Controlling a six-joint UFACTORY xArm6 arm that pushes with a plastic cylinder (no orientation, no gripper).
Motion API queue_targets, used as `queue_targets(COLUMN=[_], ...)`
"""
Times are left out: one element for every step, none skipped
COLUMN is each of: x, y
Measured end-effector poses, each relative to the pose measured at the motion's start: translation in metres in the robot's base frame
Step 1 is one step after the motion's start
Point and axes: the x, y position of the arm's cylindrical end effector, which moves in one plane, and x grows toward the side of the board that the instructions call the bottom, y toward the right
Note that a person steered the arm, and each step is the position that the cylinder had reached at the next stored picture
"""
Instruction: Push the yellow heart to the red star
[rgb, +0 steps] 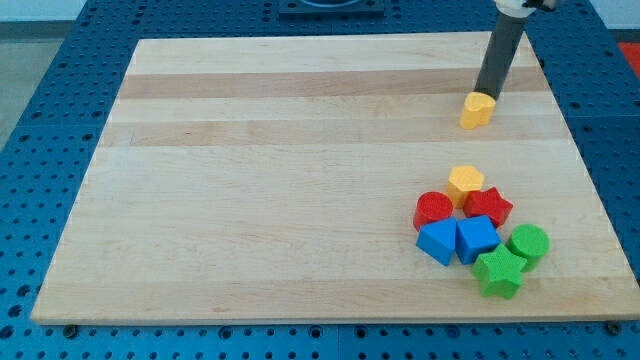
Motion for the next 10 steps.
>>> queue_targets(x=[-0.001,-0.004,-0.004,-0.005,-0.002,0.008,0.008,0.012,0.022,0.03], y=[0.0,0.0,0.0,-0.007,-0.024,-0.026,-0.026,-0.026,-0.026,-0.026])
